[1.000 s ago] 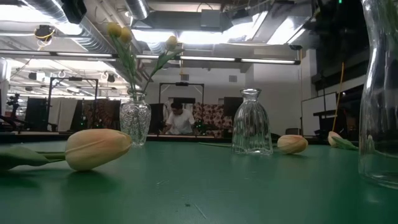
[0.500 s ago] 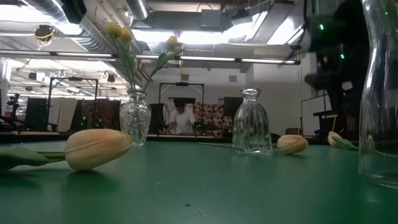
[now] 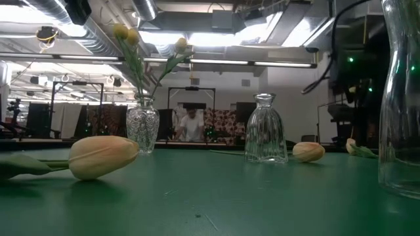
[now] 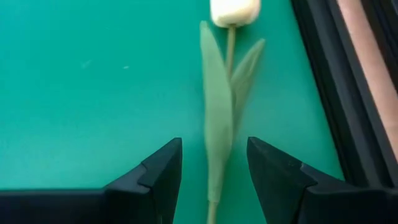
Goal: Sort flowers into vase by color
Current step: Put the top right white tulip into the center transparent vase, then put the top white tulip into the center transparent vase
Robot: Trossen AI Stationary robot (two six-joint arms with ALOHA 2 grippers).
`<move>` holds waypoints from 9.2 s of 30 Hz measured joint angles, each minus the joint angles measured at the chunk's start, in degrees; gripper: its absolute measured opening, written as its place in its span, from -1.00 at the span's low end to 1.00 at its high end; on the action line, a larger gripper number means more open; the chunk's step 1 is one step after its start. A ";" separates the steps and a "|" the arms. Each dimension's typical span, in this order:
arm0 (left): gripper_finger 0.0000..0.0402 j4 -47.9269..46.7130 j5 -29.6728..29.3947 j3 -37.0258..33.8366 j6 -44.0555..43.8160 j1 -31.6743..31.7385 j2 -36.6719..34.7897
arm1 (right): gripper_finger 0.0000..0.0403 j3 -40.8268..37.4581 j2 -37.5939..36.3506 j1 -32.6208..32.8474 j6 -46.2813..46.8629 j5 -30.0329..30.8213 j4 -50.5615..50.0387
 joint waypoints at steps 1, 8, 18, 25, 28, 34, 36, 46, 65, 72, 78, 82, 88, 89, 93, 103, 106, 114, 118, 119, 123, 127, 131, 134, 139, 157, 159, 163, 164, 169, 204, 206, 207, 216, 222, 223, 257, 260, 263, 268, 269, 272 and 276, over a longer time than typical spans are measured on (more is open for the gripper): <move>-0.33 0.00 -0.01 0.00 0.00 0.00 -0.01 | -0.10 -0.51 0.00 0.00 0.36 0.10 0.17; -0.33 0.00 -0.60 0.00 0.07 -0.01 0.00 | -0.10 -3.85 0.00 0.00 0.73 0.30 4.81; -0.33 0.02 -2.04 0.00 0.10 0.00 0.00 | -0.17 -7.47 -0.06 0.02 2.19 1.20 7.94; -0.33 0.00 -2.05 0.00 0.11 -0.02 0.01 | -0.77 -7.57 -0.02 -0.04 -0.93 0.60 8.48; -0.33 0.00 -2.05 0.00 0.11 0.00 0.01 | -0.94 -7.54 -0.04 -0.04 -2.88 0.07 8.80; -0.33 0.00 -2.05 0.00 0.09 -0.02 0.01 | -0.93 -7.45 -0.16 -0.04 -3.25 -0.01 10.55; -0.33 0.02 -2.05 0.00 0.07 -0.02 0.00 | -0.96 -6.89 -0.08 -0.07 -4.57 0.10 11.94; -0.33 0.00 -2.08 0.00 0.07 -0.02 0.01 | -0.96 -2.04 -0.15 0.02 -14.58 5.22 24.95; -0.33 -0.17 -2.18 0.00 0.07 0.00 0.00 | -0.99 2.23 -0.19 2.32 -63.26 -2.01 79.99; -0.33 -0.31 -3.59 0.00 0.50 -0.02 0.01 | -0.99 -2.46 -0.17 8.63 -78.85 -11.22 107.15; -0.33 -0.64 -5.00 0.00 0.63 0.00 0.01 | -0.97 -8.94 0.63 9.14 -77.88 -16.69 123.91; -0.33 -0.66 -5.03 0.00 0.66 -0.02 0.01 | -0.98 -10.14 3.26 9.14 -77.70 -20.46 132.41; -0.33 -0.67 -5.04 0.00 0.66 0.00 0.01 | -0.96 -8.21 7.30 8.98 -79.64 -25.65 136.96; -0.33 -0.68 -5.06 0.00 0.66 -0.02 0.01 | -0.96 -7.46 8.16 8.98 -79.68 -26.76 137.39; -0.33 -0.94 -6.58 0.02 0.66 0.00 0.28 | -0.95 -3.94 11.95 8.98 -80.63 -30.18 137.09; -0.33 -1.29 -6.64 0.02 1.57 -0.01 0.28 | -0.94 -2.36 16.01 9.01 -80.82 -33.05 137.27; -0.33 -1.29 -6.64 0.02 1.90 0.00 0.28 | -0.94 -2.36 16.29 9.01 -80.82 -33.78 137.28; -0.33 -1.29 -6.67 0.02 1.98 0.00 0.28 | -0.94 -1.59 17.02 9.01 -80.89 -34.52 137.52; -0.33 -1.29 -6.67 0.02 1.98 0.00 0.28 | -0.94 0.18 19.96 9.04 -80.79 -34.94 137.33; -0.33 -1.29 -6.67 0.02 1.97 0.00 0.28 | -0.94 0.57 20.91 9.03 -80.72 -34.93 137.33; -0.33 -1.29 -6.67 0.02 1.97 0.00 0.28 | -0.94 1.94 23.72 9.03 -80.65 -35.33 137.12; -0.33 -1.28 -6.66 0.02 1.97 0.00 0.28 | -0.94 1.64 24.09 9.01 -80.72 -35.39 137.34; -0.33 -1.28 -6.65 0.02 2.00 -0.01 0.28 | -0.94 0.70 24.09 8.98 -80.47 -35.37 137.13; -0.33 -1.27 -6.64 0.02 2.03 -0.01 0.28 | -0.92 0.35 24.09 8.99 -80.21 -35.37 135.80; -0.33 -1.29 -6.64 0.02 2.01 0.00 0.28 | -0.77 0.35 24.09 9.01 -80.10 -34.68 134.48; -0.33 -1.29 -6.64 0.02 1.92 0.00 0.28 | -0.18 0.30 23.90 8.99 -79.21 -32.34 121.63; -0.33 -1.28 -6.64 0.02 1.92 -0.01 0.28 | -0.18 0.30 23.24 9.01 -79.25 -30.92 119.43; -0.33 -1.28 -6.64 0.02 1.92 0.00 0.28 | -0.18 0.30 21.17 8.98 -79.38 -28.00 113.61; -0.33 -1.29 -6.64 0.02 1.95 -0.01 0.28 | -0.18 0.30 20.32 8.98 -79.43 -27.74 112.12; -0.33 -1.28 -6.64 0.02 1.97 -0.02 0.28 | -0.18 0.30 14.73 8.98 -79.31 -27.64 101.75; -0.33 -1.81 -8.20 0.02 2.10 0.05 0.28 | -0.18 0.52 26.36 4.46 -60.47 -12.26 77.49; -0.33 -1.90 -8.25 0.02 2.08 0.05 0.28 | -0.18 1.05 27.45 4.46 -59.81 -13.01 76.92; -0.33 -1.92 -8.35 0.02 2.08 0.05 0.28 | -0.18 1.37 28.04 4.46 -59.74 -13.55 76.63; -0.33 -2.27 -9.18 0.02 2.03 0.05 0.28 | -0.18 3.19 32.54 4.48 -59.56 -14.44 74.08; -0.33 -2.27 -9.20 0.02 2.05 0.05 0.28 | -0.18 3.47 32.74 4.48 -57.96 -13.84 70.87; -0.33 -2.27 -9.20 0.02 2.05 0.05 0.28 | -0.18 3.49 32.74 4.48 -57.85 -13.71 70.16; -0.33 -2.62 -12.66 0.02 1.54 0.03 0.28 | -0.18 3.07 20.26 2.84 -68.99 -27.79 63.33; -0.33 -2.60 -12.66 0.02 0.51 0.03 0.28 | -0.18 3.06 20.26 2.82 -69.14 -27.79 63.26; -0.33 -2.60 -12.66 0.02 0.44 0.03 0.28 | -0.18 3.06 20.26 2.83 -68.91 -27.66 60.52; -0.33 -2.60 -12.66 0.02 0.44 0.03 0.28 | -0.18 3.06 20.26 2.89 -68.80 -26.63 57.97; -0.33 -2.59 -12.66 0.02 0.42 0.03 0.28 | -0.18 3.06 20.26 2.91 -68.67 -25.87 57.66; -0.33 -2.58 -12.66 0.01 0.42 0.03 0.28 | -0.18 3.06 20.26 2.91 -67.98 -23.01 56.19; -0.33 -2.58 -12.66 0.02 0.39 0.03 0.28 | -0.18 3.06 20.26 2.91 -67.41 -21.26 54.94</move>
